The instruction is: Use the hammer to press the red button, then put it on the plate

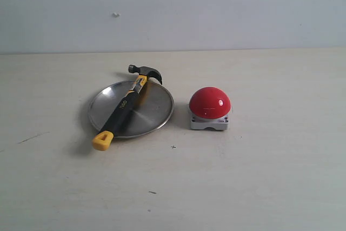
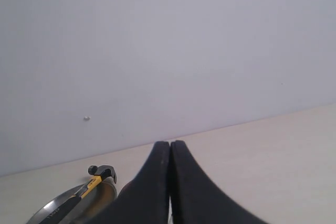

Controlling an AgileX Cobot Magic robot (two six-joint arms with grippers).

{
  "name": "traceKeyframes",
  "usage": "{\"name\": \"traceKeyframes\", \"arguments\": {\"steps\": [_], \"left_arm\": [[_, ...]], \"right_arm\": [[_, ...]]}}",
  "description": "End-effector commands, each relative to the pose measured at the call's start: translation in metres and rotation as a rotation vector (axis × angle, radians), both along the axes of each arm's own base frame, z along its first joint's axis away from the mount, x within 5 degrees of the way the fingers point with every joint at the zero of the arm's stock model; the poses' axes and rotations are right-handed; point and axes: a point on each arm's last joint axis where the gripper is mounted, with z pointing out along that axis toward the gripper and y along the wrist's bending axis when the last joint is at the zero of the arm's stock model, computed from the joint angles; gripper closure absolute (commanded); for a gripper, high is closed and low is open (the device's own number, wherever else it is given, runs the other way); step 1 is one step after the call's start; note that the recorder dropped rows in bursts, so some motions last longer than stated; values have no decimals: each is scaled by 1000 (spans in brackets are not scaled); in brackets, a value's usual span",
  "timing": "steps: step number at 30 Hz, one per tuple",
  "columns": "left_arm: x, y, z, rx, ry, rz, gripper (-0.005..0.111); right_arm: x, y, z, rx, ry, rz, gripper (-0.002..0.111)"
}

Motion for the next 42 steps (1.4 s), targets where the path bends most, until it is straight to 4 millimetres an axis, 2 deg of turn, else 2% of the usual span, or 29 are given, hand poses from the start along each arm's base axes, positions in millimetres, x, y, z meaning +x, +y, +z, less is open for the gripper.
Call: {"name": "traceKeyframes", "arguments": {"steps": [1,8,14,16,26,42], "left_arm": [[-5,11,-4,-29,-35,140,107],[-11,17,-34,56,-122,212,107],[-23,15,-30,265,-206,216,107],[-26,14,-30,283,-210,219,107],[-28,16,-43,188,-92,240,107],[-28,16,-42,167,-106,242,107]], "right_arm": [[0,0,-1,-3,-6,-4,108],[0,0,-1,-3,-6,-4,108],[0,0,-1,-3,-6,-4,108],[0,0,-1,-3,-6,-4,108],[0,0,-1,-3,-6,-4,108],[0,0,-1,-3,-6,-4,108]]}}
